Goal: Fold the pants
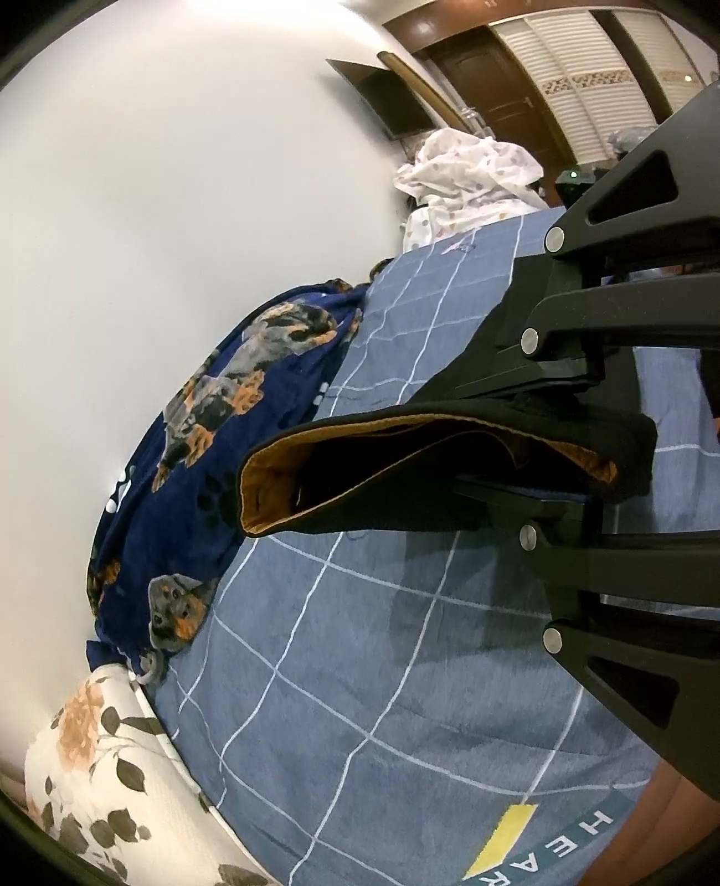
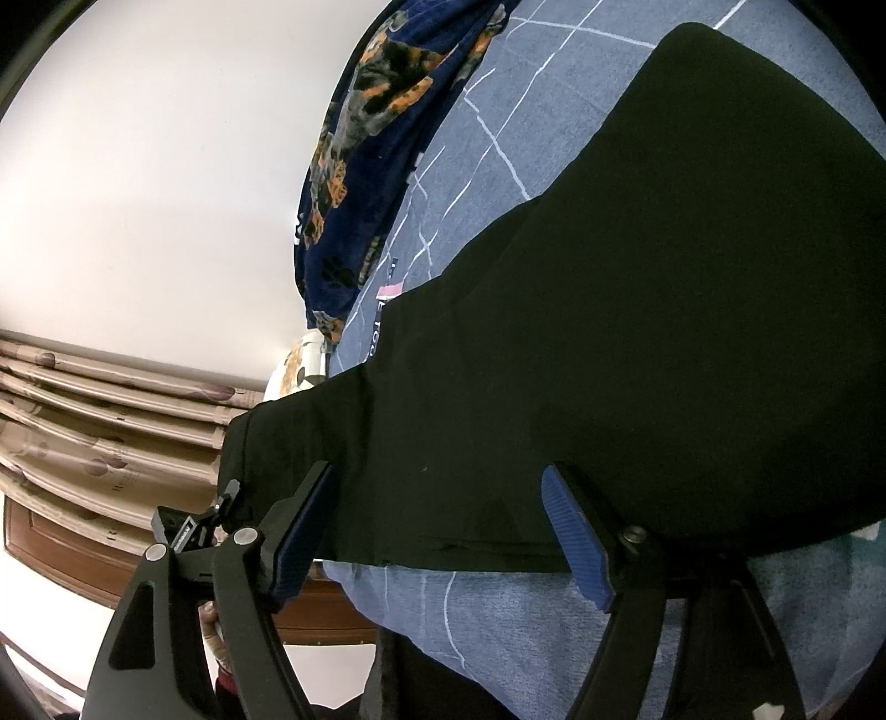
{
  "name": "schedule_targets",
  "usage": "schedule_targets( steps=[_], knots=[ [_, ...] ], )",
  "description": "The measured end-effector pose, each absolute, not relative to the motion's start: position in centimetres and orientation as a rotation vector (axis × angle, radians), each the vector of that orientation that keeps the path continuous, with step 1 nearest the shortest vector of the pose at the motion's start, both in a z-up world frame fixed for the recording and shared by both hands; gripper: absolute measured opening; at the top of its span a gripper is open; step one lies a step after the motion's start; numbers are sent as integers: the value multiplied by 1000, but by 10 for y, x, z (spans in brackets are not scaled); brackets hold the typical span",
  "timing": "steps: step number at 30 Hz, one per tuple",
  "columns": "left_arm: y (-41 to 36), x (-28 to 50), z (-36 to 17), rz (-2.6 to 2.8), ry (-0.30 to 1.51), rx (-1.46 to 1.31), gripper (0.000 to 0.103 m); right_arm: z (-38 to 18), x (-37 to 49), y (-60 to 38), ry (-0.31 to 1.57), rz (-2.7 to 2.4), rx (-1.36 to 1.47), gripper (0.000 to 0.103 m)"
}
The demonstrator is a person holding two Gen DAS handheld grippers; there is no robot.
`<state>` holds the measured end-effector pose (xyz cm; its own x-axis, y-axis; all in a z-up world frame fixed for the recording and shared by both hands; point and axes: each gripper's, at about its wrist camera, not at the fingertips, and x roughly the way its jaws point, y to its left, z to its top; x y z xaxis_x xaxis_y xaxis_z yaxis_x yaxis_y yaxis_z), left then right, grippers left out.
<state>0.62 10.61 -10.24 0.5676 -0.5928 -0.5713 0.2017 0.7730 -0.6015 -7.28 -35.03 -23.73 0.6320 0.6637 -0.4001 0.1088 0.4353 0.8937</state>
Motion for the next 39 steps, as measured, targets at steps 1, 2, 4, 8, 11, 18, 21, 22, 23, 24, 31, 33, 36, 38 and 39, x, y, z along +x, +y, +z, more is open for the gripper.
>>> schedule_targets(
  steps=[1, 2, 4, 8, 11, 18, 21, 22, 23, 24, 31, 33, 36, 38, 39],
  knots=[
    [105, 6, -102, -494, 846, -510, 25, -237, -73, -350, 846, 401, 1087, 73],
    [104, 5, -101, -496, 846, -509, 25, -237, -73, -350, 846, 401, 1087, 73],
    [102, 5, -100, -500, 844, -506, 25, -237, -72, -349, 847, 401, 1087, 73],
    [98, 3, -98, -510, 841, -502, 25, -238, -72, -349, 846, 401, 1088, 74],
    [96, 3, -96, -517, 839, -498, 25, -238, -71, -350, 846, 401, 1088, 74],
    [89, 1, -94, -533, 838, -492, 25, -238, -72, -348, 846, 402, 1089, 74],
    [85, 0, -94, -543, 838, -488, 25, -238, -72, -348, 846, 402, 1091, 74],
    [84, 0, -93, -546, 838, -486, 25, -238, -72, -348, 845, 402, 1093, 74],
    [82, 0, -93, -549, 838, -484, 25, -238, -72, -348, 845, 402, 1096, 74],
    [80, -1, -93, -554, 838, -482, 25, -238, -72, -348, 843, 400, 1104, 74],
    [67, -3, -92, -580, 842, -460, 25, -228, -77, -350, 788, 359, 1111, 75],
    [67, -2, -93, -582, 844, -462, 25, -226, -74, -349, 780, 361, 1116, 76],
    [66, -2, -93, -583, 848, -468, 25, -220, -70, -340, 783, 374, 1106, 76],
    [65, -1, -93, -583, 850, -468, 25, -211, -65, -330, 780, 416, 1102, 76],
    [65, -1, -93, -584, 850, -467, 25, -204, -62, -323, 778, 448, 1089, 76]
  ],
)
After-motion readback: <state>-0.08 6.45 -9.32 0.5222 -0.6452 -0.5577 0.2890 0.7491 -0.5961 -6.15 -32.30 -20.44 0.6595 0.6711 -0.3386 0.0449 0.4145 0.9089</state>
